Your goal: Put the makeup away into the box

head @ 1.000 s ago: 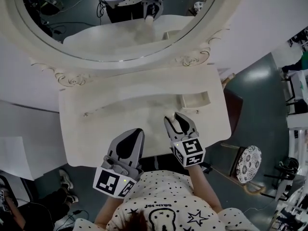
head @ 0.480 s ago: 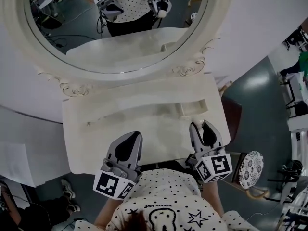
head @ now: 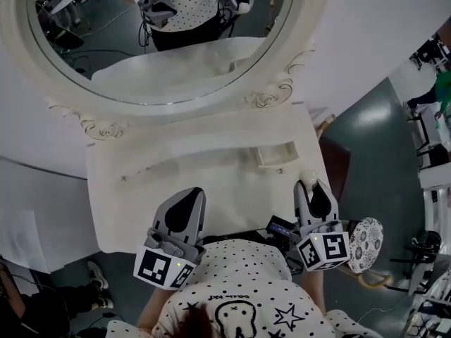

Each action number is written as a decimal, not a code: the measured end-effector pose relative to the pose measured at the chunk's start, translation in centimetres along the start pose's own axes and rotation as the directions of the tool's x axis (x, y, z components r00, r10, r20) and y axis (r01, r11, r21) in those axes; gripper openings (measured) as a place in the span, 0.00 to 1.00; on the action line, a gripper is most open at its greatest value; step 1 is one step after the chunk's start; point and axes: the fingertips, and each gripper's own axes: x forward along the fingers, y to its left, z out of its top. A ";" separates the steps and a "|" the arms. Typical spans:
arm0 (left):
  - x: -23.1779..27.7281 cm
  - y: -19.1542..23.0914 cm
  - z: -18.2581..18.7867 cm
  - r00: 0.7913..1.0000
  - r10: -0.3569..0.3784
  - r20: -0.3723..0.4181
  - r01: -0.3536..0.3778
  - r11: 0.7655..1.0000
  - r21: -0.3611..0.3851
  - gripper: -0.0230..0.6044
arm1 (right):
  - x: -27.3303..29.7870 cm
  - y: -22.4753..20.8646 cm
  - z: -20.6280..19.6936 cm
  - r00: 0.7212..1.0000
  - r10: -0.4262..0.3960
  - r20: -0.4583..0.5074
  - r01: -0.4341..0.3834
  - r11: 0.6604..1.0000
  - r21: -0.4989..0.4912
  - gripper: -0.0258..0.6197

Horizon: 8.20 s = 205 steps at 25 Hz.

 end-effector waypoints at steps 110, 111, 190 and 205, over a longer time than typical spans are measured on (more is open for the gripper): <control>4.2 -1.2 -1.5 0.999 0.038 -0.029 -0.039 0.998 -0.052 0.03 | 14.2 -3.5 -14.3 0.873 0.163 -0.460 -0.315 0.908 -0.276 0.37; 4.2 -1.2 -1.5 0.999 0.038 -0.029 -0.039 0.998 -0.054 0.03 | 14.2 -3.5 -14.3 0.874 0.161 -0.459 -0.312 0.910 -0.274 0.37; -6.6 1.8 0.6 0.998 0.033 0.052 -0.031 0.999 -0.034 0.03 | 0.5 16.1 0.2 0.942 0.334 0.033 -0.329 0.938 -0.110 0.05; -7.0 2.7 1.2 0.997 0.034 0.074 -0.032 0.999 -0.030 0.03 | 1.1 18.0 0.6 0.930 0.364 0.049 -0.354 0.924 -0.145 0.05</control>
